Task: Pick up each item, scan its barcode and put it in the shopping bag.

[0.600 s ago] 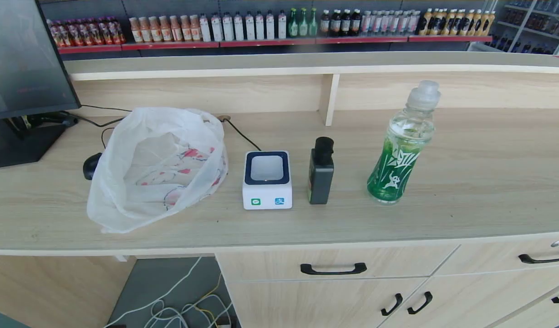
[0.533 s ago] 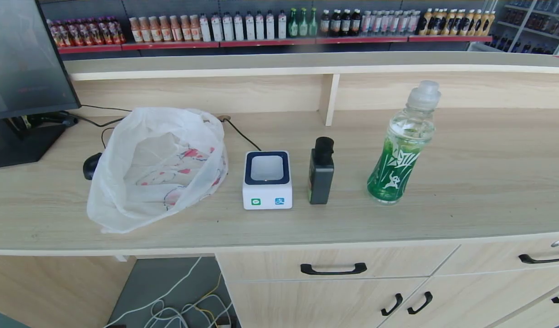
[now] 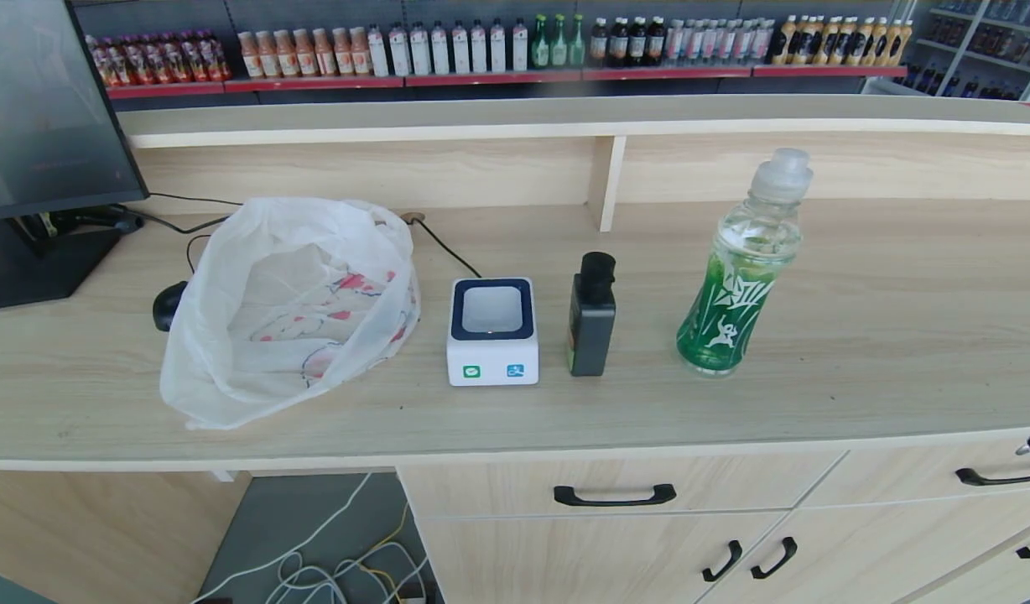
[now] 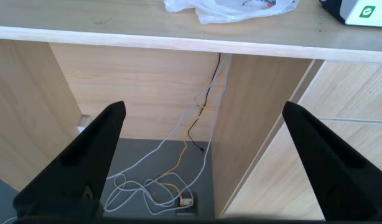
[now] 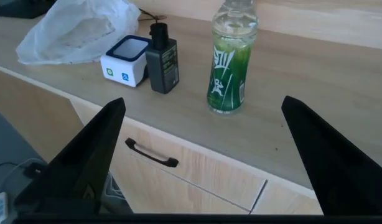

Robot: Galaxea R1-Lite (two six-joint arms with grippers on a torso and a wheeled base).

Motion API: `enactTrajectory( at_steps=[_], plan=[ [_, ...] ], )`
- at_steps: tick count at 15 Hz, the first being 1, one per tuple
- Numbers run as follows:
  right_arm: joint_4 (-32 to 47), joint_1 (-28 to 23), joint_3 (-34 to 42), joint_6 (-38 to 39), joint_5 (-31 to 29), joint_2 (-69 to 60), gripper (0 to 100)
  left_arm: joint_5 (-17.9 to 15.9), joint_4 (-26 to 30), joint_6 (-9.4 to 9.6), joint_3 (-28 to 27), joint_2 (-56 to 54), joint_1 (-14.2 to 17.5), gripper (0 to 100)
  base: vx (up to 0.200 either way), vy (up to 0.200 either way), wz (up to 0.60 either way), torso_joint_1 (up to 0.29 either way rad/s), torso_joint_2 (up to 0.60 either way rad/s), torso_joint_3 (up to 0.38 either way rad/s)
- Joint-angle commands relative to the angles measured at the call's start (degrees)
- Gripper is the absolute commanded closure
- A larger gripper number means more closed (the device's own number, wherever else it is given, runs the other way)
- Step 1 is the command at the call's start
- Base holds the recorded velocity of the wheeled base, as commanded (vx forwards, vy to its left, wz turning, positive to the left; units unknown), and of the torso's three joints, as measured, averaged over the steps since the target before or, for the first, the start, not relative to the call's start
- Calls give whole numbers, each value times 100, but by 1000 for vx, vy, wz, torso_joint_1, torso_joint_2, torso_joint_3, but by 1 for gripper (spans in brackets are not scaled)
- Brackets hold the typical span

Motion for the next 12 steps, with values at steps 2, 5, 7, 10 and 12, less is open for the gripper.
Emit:
enactTrajectory(
  at_steps=[2, 5, 7, 10, 12],
  plan=[
    [-573, 468, -96, -356, -14, 1161, 0, 1, -1, 0, 0, -2, 2, 0, 0, 0, 0, 0, 0, 0],
    [-994, 785, -368, -997, -146, 1856, 0, 1, -1, 0, 0, -2, 2, 0, 0, 0, 0, 0, 0, 0],
    [-1030, 1171, -447, -1208, -656, 2067, 0, 1, -1, 0, 0, -2, 2, 0, 0, 0, 0, 0, 0, 0],
    [-1249, 2349, -553, -1252, -2097, 2401, 0, 1, -1, 0, 0, -2, 2, 0, 0, 0, 0, 0, 0, 0],
    [-1346, 2771, -553, -1340, -2871, 2453, 0, 1, -1, 0, 0, -2, 2, 0, 0, 0, 0, 0, 0, 0]
  ],
)
